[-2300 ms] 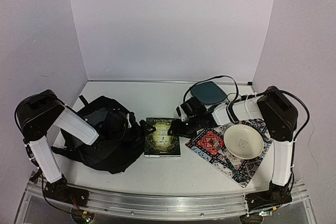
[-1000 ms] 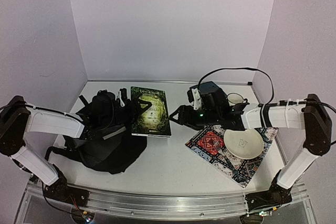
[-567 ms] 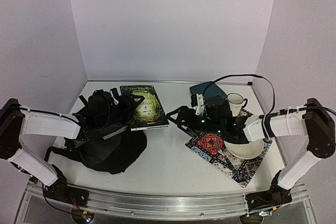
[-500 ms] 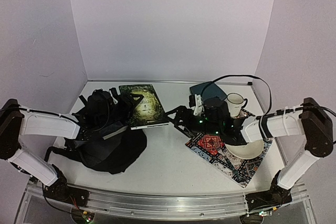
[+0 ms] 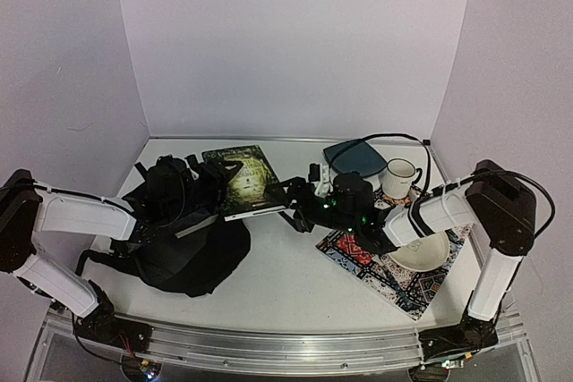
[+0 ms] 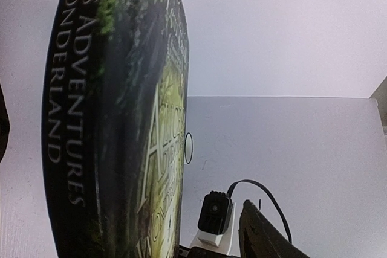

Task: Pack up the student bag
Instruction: Pass from the left arm to the right, then pick up the largest pocket of the bag from the student bag, then place the book in the largest pocket of the bag.

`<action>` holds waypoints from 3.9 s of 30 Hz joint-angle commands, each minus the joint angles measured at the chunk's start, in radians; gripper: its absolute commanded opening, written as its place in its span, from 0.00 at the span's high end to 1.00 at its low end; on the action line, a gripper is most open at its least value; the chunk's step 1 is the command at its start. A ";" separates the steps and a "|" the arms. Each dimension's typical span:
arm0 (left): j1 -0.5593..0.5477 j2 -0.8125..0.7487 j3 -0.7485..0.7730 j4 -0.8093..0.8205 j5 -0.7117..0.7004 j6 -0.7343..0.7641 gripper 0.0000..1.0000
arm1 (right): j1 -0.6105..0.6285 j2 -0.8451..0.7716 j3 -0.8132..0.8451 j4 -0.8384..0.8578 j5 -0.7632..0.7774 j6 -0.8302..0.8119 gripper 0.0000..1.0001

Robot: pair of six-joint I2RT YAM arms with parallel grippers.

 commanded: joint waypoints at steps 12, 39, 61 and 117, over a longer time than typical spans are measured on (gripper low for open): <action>0.001 -0.074 -0.059 0.194 -0.001 -0.058 0.80 | 0.007 0.056 0.068 0.389 -0.053 0.007 0.82; 0.023 -0.453 -0.184 -0.211 -0.084 0.445 0.02 | -0.084 -0.121 -0.111 0.492 -0.035 0.020 1.00; 0.028 -0.146 0.370 -1.276 -0.428 1.301 0.01 | -0.150 -0.350 -0.196 0.154 -0.114 -0.091 1.00; 0.038 0.172 0.860 -1.451 -0.204 1.297 1.00 | 0.407 -0.460 0.218 -0.938 0.778 -1.852 1.00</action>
